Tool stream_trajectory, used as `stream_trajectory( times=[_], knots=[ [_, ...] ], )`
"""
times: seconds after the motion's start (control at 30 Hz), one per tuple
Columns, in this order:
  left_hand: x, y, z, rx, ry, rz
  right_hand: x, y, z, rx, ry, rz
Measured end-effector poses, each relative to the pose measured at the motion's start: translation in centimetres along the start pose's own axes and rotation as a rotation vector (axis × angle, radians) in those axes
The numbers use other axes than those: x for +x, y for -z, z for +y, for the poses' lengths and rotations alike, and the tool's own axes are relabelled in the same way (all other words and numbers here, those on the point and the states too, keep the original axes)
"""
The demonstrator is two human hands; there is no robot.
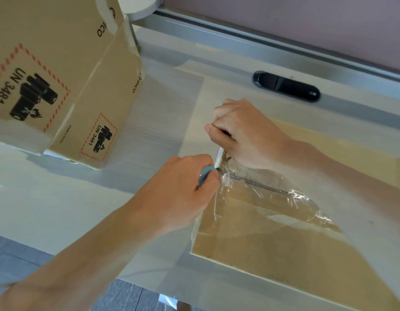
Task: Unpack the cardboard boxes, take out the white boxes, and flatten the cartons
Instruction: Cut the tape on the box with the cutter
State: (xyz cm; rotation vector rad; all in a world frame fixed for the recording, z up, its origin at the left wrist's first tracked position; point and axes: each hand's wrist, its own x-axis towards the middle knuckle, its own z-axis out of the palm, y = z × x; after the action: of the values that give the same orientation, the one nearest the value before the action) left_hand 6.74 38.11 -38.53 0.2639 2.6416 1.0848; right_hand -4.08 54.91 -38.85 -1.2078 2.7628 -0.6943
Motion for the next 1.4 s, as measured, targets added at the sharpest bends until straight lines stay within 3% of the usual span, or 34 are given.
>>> stream_trajectory(
  times=[0.43,0.73,1.07,1.4],
  knots=[
    [-2.1,0.3,0.0,-0.017,0.056,-0.054,-0.1,0.0,0.1,0.005,-0.014,0.007],
    [-1.8,0.3,0.5,-0.111,0.105,0.088,-0.1,0.0,0.1,0.009,-0.015,0.012],
    [-1.5,0.3,0.1,-0.050,0.081,-0.017,-0.1,-0.2,0.2,0.013,-0.005,0.026],
    [-1.0,0.1,0.0,-0.040,0.042,-0.009,-0.2,-0.3,0.4,0.011,-0.005,0.025]
  ],
)
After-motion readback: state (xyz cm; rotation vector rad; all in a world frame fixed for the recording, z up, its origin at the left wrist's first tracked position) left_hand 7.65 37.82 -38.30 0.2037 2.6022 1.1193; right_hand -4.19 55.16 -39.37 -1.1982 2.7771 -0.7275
